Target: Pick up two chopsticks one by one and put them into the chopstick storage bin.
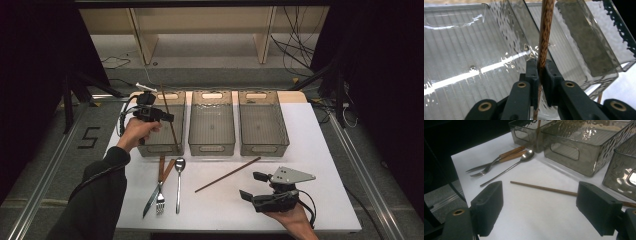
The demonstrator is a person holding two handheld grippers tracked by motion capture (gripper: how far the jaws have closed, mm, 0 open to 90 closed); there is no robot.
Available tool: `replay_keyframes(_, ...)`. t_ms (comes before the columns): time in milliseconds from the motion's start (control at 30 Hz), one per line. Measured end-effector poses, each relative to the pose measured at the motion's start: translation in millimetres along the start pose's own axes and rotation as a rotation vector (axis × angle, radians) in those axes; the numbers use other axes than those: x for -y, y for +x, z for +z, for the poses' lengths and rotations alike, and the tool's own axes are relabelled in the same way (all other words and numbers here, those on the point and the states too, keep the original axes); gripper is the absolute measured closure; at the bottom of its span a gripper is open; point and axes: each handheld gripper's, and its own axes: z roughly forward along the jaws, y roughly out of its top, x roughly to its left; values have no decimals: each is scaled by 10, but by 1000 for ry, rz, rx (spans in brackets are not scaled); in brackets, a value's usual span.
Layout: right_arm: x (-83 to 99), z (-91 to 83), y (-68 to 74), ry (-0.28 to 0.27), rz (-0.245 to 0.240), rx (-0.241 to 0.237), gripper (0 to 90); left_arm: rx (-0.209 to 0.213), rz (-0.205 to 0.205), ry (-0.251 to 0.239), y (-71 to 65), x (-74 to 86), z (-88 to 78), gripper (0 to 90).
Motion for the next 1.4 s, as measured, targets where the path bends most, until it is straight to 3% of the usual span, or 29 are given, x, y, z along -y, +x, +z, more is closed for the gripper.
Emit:
replay_keyframes(100, -1, -1, -2, 1, 1, -2, 225, -26, -10, 21, -13, -9, 23, 607)
replay_keyframes(133, -1, -1, -1, 0, 1, -1, 225, -45, -13, 24, -30, -12, 30, 388)
replay_keyframes(167, -1, -1, -1, 0, 1, -1, 225, -59, -20, 32, -42, -18, 40, 388)
replay_keyframes(200, -1, -3, 0, 1, 2, -1, 225, -65, -23, 55, -40, -25, 40, 299)
replay_keyframes(333, -8, -18, -1, -3, 2, 1, 225, -73, -23, 43, -61, -21, 23, 188)
replay_keyframes(500, -9, -29, -10, -3, 1, 6, 225, -100, 16, 28, -139, 30, -38, 161)
replay_keyframes(733, -8, -41, -26, 1, -1, 12, 225, -31, 69, -56, -356, 206, -204, 162)
replay_keyframes(967, 7, -53, -39, 1, 5, 20, 225, 16, 193, -72, -678, 465, -265, 172)
replay_keyframes(1100, 14, -60, -43, 0, 3, 23, 225, 52, 231, -93, -820, 633, -284, 174)
replay_keyframes(1233, 20, -83, -50, -5, 11, 31, 225, 76, 266, -89, -885, 814, -217, 178)
replay_keyframes(1400, 34, -105, -66, -14, 16, 40, 225, 109, 269, -108, -884, 982, -137, 179)
